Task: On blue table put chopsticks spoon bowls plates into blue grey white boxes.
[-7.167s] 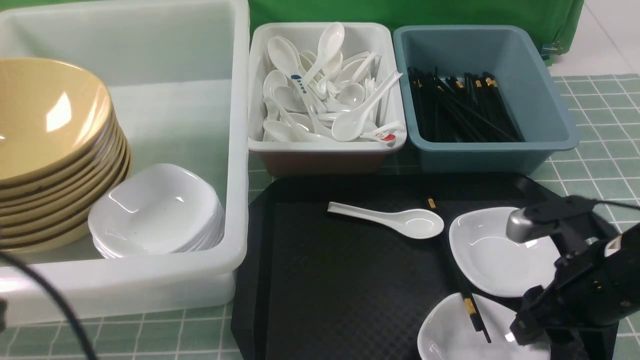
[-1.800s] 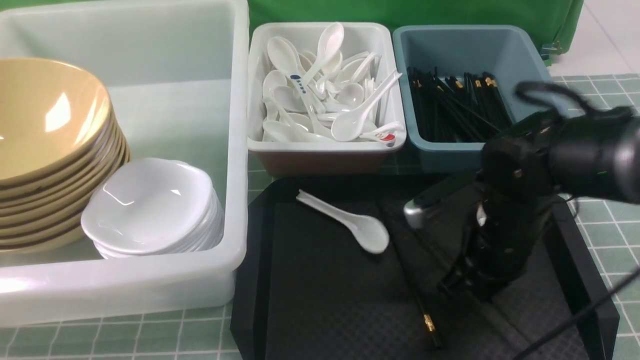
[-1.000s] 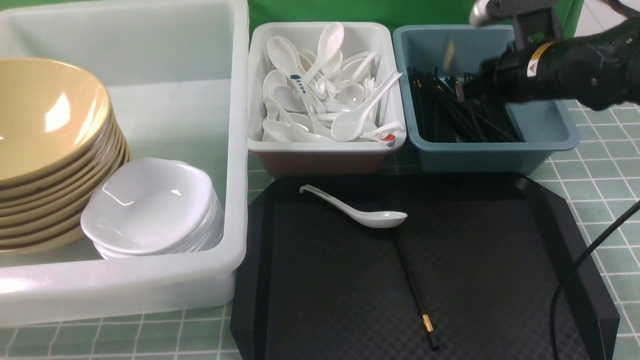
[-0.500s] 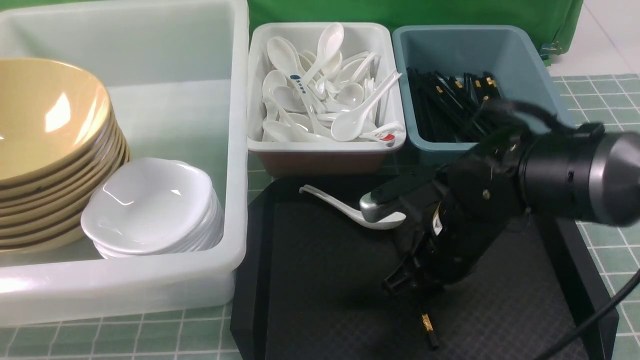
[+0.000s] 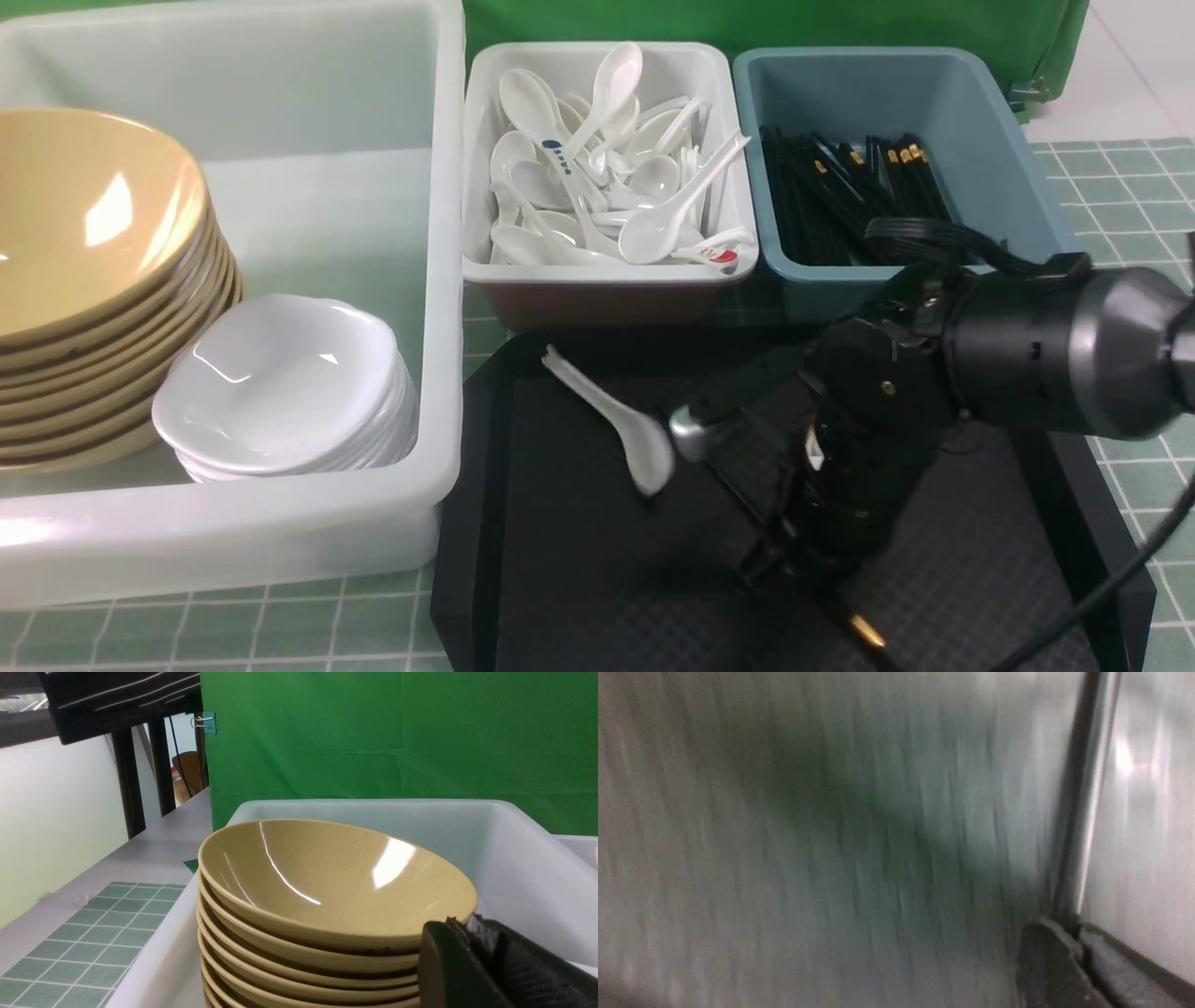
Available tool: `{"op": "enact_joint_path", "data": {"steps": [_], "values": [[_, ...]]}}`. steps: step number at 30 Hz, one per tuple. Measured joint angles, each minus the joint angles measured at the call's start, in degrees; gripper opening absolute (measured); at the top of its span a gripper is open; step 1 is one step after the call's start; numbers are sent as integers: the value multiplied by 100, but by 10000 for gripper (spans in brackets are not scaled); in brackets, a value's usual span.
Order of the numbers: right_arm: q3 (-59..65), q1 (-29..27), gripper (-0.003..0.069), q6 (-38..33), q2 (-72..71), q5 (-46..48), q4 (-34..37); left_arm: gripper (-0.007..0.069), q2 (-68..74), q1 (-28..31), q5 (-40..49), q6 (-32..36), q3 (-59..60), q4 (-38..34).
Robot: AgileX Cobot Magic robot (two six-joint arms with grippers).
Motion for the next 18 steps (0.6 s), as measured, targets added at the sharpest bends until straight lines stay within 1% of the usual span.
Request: {"op": "enact_joint_path", "data": {"steps": [2,4,7,8,9,10,11,12,13,14,15,16,17,18], "values": [[4,0,77,0,-208,180,-18,4,0,0,0,0,0,0],[4,0,77,7,-988,446,-213,4,0,0,0,0,0,0],[4,-35,77,133,-1808,349,-709,4,0,0,0,0,0,0],[4,-44,77,161,-1859,349,-756,4,0,0,0,0,0,0],[4,-180,77,463,-2241,-263,-1303,4,0,0,-5,0,0,0],[4,-227,77,564,-2272,-351,-1373,4,0,0,-5,0,0,0],[4,-476,77,1066,-2427,-1198,-1981,4,0,0,-20,0,0,0],[4,-513,77,1134,-2433,-1321,-2126,4,0,0,-21,0,0,0],[4,-855,77,1632,-2385,-2361,-2583,4,0,0,-25,-6,0,0],[-16,-1084,77,1886,-2267,-3019,-2802,4,0,0,-25,-6,0,0],[-23,-1130,77,1932,-2204,-3269,-2864,4,0,0,-25,-6,0,0],[-94,-1422,79,2254,-1959,-3917,-2986,4,0,0,-25,-11,0,0],[-254,-1621,90,2480,-1581,-4361,-3071,4,0,0,-28,-11,0,0],[-409,-1753,105,2609,-1276,-4559,-3109,4,0,0,-28,-11,0,0]]}}
